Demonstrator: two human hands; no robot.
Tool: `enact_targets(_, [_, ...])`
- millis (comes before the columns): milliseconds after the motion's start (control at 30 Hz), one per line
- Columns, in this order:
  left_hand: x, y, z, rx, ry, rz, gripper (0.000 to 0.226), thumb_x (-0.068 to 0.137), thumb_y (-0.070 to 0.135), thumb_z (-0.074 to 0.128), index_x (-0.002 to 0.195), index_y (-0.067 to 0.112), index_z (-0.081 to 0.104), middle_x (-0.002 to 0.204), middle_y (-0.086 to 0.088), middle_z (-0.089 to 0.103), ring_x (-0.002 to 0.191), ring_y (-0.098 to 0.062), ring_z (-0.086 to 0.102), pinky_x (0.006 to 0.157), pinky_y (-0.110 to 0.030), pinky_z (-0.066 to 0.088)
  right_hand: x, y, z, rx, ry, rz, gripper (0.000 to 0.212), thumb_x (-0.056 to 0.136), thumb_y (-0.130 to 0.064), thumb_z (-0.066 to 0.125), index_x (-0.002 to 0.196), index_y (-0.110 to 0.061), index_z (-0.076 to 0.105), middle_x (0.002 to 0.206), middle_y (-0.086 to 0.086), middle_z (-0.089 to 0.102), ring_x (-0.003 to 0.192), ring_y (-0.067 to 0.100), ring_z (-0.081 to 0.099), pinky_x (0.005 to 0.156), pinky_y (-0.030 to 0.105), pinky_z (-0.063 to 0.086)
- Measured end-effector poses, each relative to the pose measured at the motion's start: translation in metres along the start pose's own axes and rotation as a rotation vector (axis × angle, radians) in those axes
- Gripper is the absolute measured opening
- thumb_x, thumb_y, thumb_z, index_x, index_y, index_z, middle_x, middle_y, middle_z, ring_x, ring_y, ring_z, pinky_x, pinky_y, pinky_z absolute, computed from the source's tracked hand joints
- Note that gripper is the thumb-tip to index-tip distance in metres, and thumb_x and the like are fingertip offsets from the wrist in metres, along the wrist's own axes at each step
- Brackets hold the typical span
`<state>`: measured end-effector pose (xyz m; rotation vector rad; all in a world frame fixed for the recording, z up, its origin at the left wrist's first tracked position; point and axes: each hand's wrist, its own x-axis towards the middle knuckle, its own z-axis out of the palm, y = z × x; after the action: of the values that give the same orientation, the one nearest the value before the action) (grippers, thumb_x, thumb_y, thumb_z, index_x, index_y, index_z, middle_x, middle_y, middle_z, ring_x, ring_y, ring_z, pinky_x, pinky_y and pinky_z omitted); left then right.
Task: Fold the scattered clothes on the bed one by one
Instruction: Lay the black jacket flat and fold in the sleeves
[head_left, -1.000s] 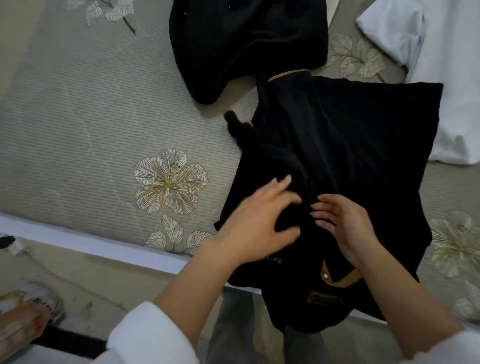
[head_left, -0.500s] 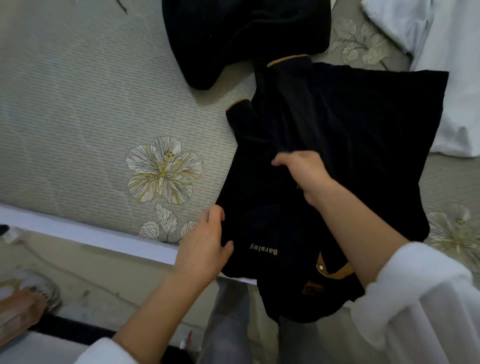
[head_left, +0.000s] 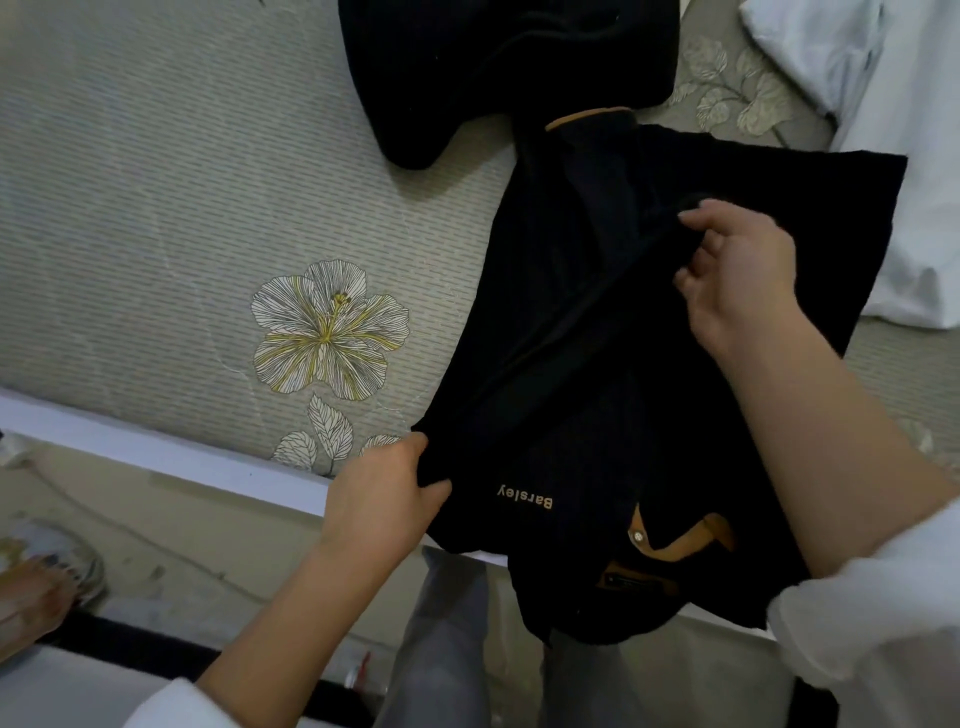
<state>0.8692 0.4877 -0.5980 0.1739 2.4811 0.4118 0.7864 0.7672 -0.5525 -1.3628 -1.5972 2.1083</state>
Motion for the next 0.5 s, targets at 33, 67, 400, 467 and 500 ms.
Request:
enact_targets(33, [-0.001, -0.002, -0.002, -0.014, 0.009, -0.020, 0.021, 0.079, 0.038, 0.062, 0.076, 0.020, 0.053, 0.071, -0.003, 0.063, 0.080, -0.031, 0.062, 0.055, -0.030, 0.035, 0.002, 0.000, 0.001, -0.127, 0.021, -0.092, 0.012, 0.078, -0.005, 0.061, 0.076, -0.016, 0.061, 0.071, -0.001, 0.058, 0.053, 0.007, 0.052, 0.052, 0.023, 0.040])
enact_targets(67, [-0.001, -0.003, -0.004, -0.029, 0.014, -0.042, 0.027, 0.078, 0.042, 0.062, 0.068, 0.020, 0.051, 0.063, 0.000, 0.057, 0.077, -0.030, 0.062, 0.054, -0.030, 0.034, 0.002, -0.002, 0.004, -0.239, 0.023, -0.198, 0.012, 0.079, -0.007, 0.063, 0.077, -0.019, 0.062, 0.070, -0.003, 0.057, 0.051, 0.004, 0.051, 0.050, 0.021, 0.040])
enact_targets(400, [-0.001, 0.006, -0.010, 0.300, -0.118, -0.051, 0.043, 0.084, 0.059, 0.056, 0.082, 0.017, 0.063, 0.088, -0.004, 0.067, 0.092, -0.025, 0.065, 0.062, -0.027, 0.037, 0.020, 0.032, -0.016, -0.952, 0.106, -0.266, 0.022, 0.082, -0.017, 0.069, 0.103, -0.013, 0.067, 0.088, 0.002, 0.064, 0.077, 0.012, 0.060, 0.078, 0.022, 0.048])
enact_targets(467, [-0.004, 0.006, -0.006, 0.341, -0.158, -0.022, 0.044, 0.084, 0.060, 0.055, 0.093, 0.017, 0.063, 0.098, -0.003, 0.067, 0.096, -0.023, 0.064, 0.065, -0.027, 0.039, 0.018, 0.047, -0.029, -0.851, 0.128, 0.006, 0.038, 0.082, -0.015, 0.072, 0.116, -0.012, 0.057, 0.101, 0.009, 0.064, 0.082, 0.019, 0.065, 0.079, 0.033, 0.056])
enact_targets(500, [-0.005, 0.007, -0.004, 0.333, -0.155, -0.002, 0.043, 0.084, 0.059, 0.054, 0.096, 0.018, 0.062, 0.101, -0.002, 0.065, 0.098, -0.023, 0.063, 0.065, -0.028, 0.038, 0.016, 0.049, -0.032, -0.713, 0.154, 0.102, 0.043, 0.083, -0.011, 0.071, 0.121, -0.009, 0.053, 0.102, 0.011, 0.063, 0.083, 0.020, 0.065, 0.075, 0.033, 0.056])
